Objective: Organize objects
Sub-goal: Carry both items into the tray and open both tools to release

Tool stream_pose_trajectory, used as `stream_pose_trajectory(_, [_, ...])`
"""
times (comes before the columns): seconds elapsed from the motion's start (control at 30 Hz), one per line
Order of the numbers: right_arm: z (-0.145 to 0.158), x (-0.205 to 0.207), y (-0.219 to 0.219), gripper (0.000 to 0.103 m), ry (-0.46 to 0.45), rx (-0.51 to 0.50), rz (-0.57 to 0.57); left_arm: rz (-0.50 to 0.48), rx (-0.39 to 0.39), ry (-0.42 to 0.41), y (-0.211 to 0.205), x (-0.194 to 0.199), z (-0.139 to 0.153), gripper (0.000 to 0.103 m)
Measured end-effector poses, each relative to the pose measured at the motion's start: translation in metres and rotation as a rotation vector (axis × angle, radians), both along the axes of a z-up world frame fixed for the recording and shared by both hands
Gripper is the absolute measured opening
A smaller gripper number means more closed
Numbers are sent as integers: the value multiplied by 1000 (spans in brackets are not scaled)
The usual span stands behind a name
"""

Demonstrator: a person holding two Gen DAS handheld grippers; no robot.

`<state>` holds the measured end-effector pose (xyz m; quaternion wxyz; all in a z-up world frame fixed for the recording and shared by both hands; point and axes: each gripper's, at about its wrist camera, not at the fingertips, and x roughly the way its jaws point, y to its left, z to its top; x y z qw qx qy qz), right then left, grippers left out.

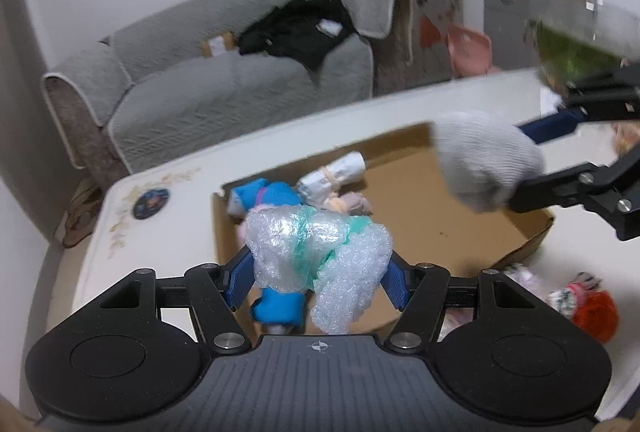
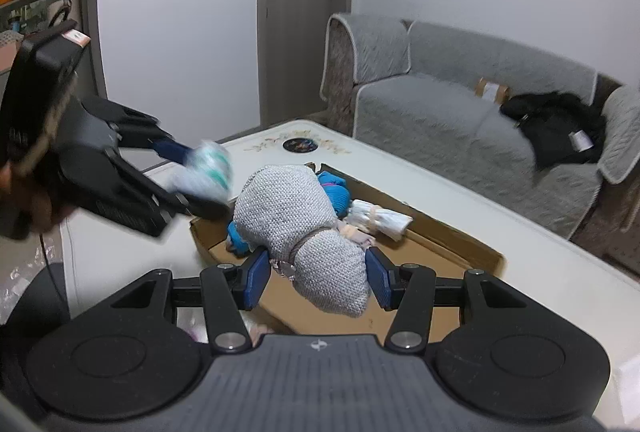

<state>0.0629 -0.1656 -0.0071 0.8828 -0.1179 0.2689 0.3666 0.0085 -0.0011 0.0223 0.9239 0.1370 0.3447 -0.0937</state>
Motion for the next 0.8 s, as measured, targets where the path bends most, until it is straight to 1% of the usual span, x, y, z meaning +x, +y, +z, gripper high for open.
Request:
stream_pose_trajectory(0.17, [-24,43,27,48,112,8,10,-34,74,76,-1,34,-38,70])
stream_pose_trajectory(0.3, [-47,65,49,48,187,-4,24,-44,165,108,7,43,-62,69])
stream_pose_trajectory(0.37, [-57,72,55,48,213,-18,27,-49,192,109,12,44,-68,70])
stream_pose_trajectory(0.5, [-70,77,67,48,256,-49,22,-65,199,102,15,44,-70,71])
stream_pose_trajectory(0.6, [-76,74,74,48,277,-72,21,-90,226,98,12,39,-75,70])
stream_pose_trajectory(0.7, [-78,73,76,48,284,-92,20,-94,209,113,14,40,-79,69])
stream_pose_trajectory(0.8, [-76,73,78,48,292,-106,17,-93,193,131,15,44,-77,69])
